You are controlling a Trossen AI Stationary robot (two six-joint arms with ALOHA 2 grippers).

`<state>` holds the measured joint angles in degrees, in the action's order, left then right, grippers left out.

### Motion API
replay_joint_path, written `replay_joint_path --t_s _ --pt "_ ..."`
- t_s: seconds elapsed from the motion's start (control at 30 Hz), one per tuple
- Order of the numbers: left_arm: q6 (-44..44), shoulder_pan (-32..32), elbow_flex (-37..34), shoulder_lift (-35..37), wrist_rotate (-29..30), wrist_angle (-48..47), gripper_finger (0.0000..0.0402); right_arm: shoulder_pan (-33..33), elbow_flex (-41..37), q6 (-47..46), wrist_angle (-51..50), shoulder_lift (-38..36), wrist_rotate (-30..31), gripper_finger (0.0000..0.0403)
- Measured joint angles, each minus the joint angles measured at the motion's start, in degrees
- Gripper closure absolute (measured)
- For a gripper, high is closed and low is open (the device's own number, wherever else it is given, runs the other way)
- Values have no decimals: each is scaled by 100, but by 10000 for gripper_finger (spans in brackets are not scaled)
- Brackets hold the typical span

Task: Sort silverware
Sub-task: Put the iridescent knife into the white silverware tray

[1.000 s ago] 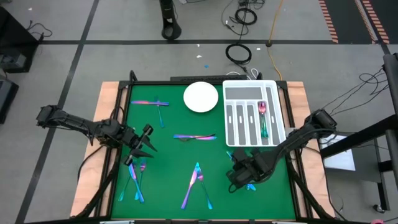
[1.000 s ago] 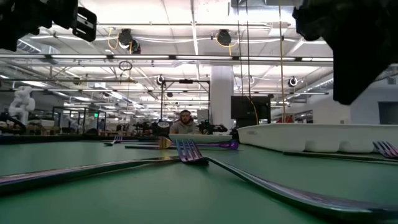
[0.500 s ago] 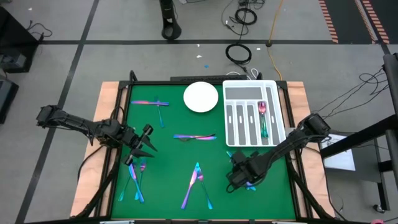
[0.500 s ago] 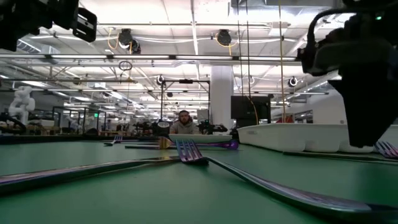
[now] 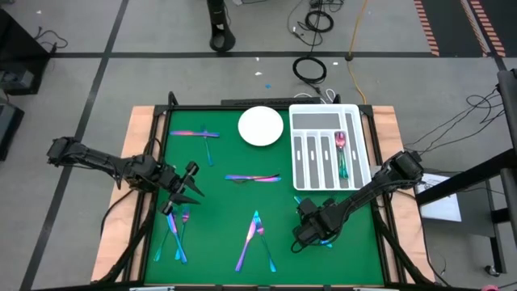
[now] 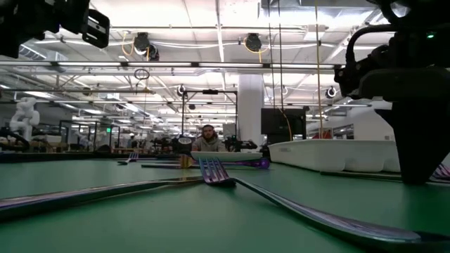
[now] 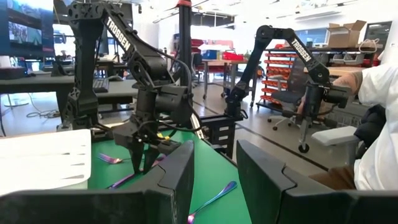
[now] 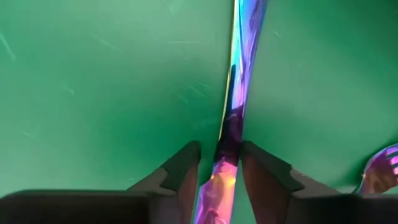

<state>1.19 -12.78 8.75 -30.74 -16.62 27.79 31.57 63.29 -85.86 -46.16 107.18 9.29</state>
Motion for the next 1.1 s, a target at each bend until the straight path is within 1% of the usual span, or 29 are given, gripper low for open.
replay_joint_path --t_s 0.3,0.37,0.6,0.73,0.97,1.1 --pt "4 0 0 0 0 -2 281 5 -5 -267 40 8 37 382" --pt "4 0 0 0 0 -2 281 11 -9 -232 42 -18 82 393" --pt "2 0 0 0 0 0 281 -2 -48 -198 42 -310 61 391" --pt "0 0 0 0 0 0 281 3 -35 -176 117 -606 254 397" --pt "0 0 0 0 0 0 281 2 -24 454 298 -913 453 402" --pt "0 0 0 0 0 1 281 0 -24 530 291 -941 439 402"
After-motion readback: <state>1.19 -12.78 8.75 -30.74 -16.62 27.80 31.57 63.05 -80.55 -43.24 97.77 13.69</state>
